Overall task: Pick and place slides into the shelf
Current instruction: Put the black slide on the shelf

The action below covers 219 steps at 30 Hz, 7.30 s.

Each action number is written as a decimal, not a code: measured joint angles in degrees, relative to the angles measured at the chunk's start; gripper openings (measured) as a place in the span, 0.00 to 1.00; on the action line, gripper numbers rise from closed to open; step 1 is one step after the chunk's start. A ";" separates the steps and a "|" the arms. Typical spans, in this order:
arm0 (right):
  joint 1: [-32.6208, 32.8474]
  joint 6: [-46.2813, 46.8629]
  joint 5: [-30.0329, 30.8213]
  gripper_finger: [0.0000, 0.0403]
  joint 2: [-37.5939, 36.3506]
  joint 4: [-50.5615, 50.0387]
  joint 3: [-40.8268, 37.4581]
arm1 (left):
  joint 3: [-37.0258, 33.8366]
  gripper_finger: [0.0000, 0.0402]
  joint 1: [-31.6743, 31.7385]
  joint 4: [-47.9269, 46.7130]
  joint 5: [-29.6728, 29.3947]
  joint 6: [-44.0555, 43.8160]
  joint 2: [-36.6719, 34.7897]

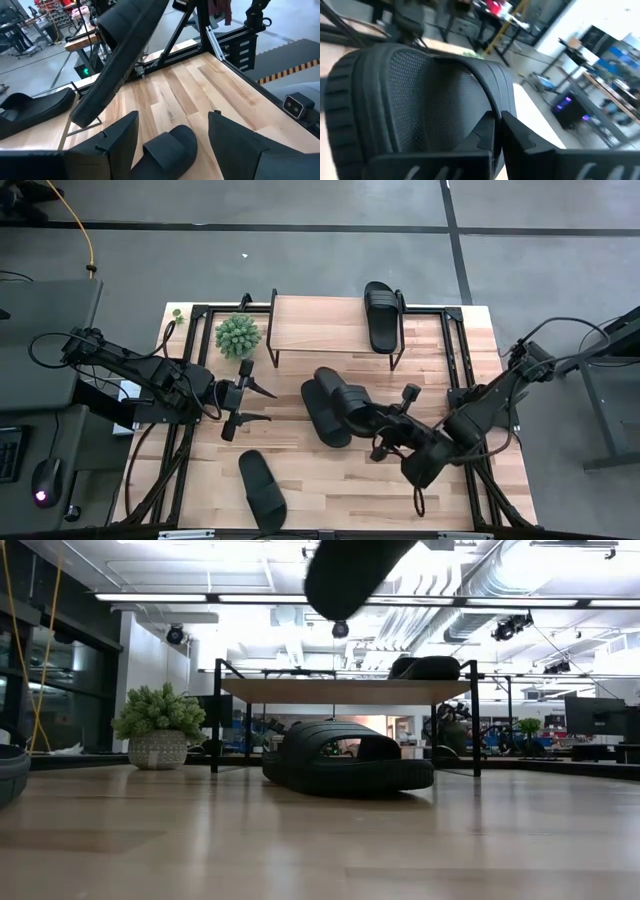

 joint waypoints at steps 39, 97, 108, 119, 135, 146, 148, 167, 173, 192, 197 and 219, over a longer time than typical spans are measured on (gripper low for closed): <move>-13.03 -46.13 -49.32 0.00 -0.09 49.32 -1.64 | 0.00 0.55 0.02 7.63 8.25 3.86 -0.02; -11.67 -45.57 -39.30 0.00 -0.73 43.68 -1.57 | 0.00 0.55 0.02 7.06 9.84 3.87 0.00; -11.73 -42.61 -39.19 0.00 -0.60 41.18 -1.57 | 0.00 0.55 0.00 7.32 9.87 3.89 0.00; -13.00 -42.60 -40.42 0.00 -0.56 41.20 -1.57 | 0.02 0.43 0.00 6.60 9.66 5.38 0.00; -13.77 -42.67 -38.90 0.04 -0.54 39.95 -1.57 | 0.07 0.13 -0.02 4.99 7.34 7.02 -0.09; -12.88 -42.67 -27.62 0.19 -1.75 35.01 -1.57 | 0.04 0.11 0.02 2.53 -0.56 6.73 0.02; -12.11 -42.68 -23.58 0.22 -2.09 33.93 -1.57 | 0.04 0.11 0.02 2.59 -1.45 6.73 0.02; -8.97 -39.41 6.22 0.44 -3.07 30.22 -1.49 | -0.02 0.13 0.02 -7.62 -26.73 4.92 -0.01; -11.01 -32.26 -1.10 0.49 -3.01 26.24 -1.53 | -0.02 0.19 -0.02 -8.13 -27.86 4.96 0.00; -25.36 -16.55 -28.83 0.51 -2.26 18.68 -1.57 | 0.00 0.18 -14.06 -0.83 -39.02 13.66 0.74; -25.12 -15.85 -30.22 0.51 -2.26 18.97 -1.57 | 0.01 0.13 -18.28 1.15 -47.81 19.00 3.96; -23.83 -21.10 -21.93 0.51 16.82 4.91 22.86 | 3.26 0.16 -18.73 10.20 -57.00 32.24 19.27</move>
